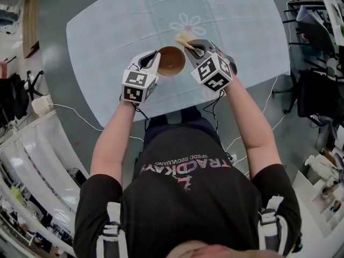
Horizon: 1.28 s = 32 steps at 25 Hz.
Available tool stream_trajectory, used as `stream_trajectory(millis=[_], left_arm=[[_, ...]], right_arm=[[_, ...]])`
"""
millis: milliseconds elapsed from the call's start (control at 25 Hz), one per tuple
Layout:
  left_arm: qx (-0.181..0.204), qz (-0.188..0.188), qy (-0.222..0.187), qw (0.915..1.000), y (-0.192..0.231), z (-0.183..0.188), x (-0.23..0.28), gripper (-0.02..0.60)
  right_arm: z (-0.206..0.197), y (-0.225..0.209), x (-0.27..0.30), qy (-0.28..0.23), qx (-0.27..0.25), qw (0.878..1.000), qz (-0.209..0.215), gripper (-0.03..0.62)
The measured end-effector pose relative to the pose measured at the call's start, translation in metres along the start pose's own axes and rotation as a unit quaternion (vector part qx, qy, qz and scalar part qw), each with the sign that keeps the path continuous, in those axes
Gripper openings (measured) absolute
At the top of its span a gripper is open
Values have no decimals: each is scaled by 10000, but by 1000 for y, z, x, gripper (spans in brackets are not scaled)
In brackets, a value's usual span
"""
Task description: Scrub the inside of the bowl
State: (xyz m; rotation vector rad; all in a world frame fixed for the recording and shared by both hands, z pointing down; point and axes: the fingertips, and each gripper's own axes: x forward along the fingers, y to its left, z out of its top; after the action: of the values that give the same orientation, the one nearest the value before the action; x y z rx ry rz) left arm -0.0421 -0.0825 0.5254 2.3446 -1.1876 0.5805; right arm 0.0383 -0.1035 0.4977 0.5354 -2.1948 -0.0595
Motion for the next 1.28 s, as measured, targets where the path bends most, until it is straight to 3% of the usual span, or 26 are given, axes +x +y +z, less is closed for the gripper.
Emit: stream_trajectory(millis=[80, 200, 360, 520, 640, 760, 1000, 1120, 1280], left_arm=[[452, -321, 46, 9984, -9, 0, 1, 25], [1038, -695, 90, 9921, -21, 2, 2, 25], [1754, -1216, 209, 9767, -40, 0, 2, 25], [2199, -1534, 358, 9627, -53, -4, 3, 25], [2287, -1562, 372, 9602, -54, -4, 5, 25], [1972, -1457, 275, 9691, -47, 2, 8, 25], [603, -1063, -91, 9925, -23, 12, 8, 25], [-68, -820, -263, 9963, -12, 16, 9, 25], [-842, -477, -463, 9942, 2, 18, 8, 25]], right_arm=[[-1, 9, 2, -8, -554, 9978, 372, 32], [-7, 24, 10, 136, -1531, 9851, 768, 32], [-13, 35, 16, 223, -2341, 9653, 1134, 32], [-17, 47, 15, 232, -3010, 9411, 1523, 32], [-21, 49, 16, 240, -3153, 9347, 1624, 32], [-24, 44, 17, 241, -2973, 9407, 1616, 32], [-29, 31, 15, 209, -2144, 9661, 1420, 32], [-35, 26, 12, 210, -1761, 9751, 1333, 32], [-39, 26, 9, 184, -1295, 9834, 1254, 32]])
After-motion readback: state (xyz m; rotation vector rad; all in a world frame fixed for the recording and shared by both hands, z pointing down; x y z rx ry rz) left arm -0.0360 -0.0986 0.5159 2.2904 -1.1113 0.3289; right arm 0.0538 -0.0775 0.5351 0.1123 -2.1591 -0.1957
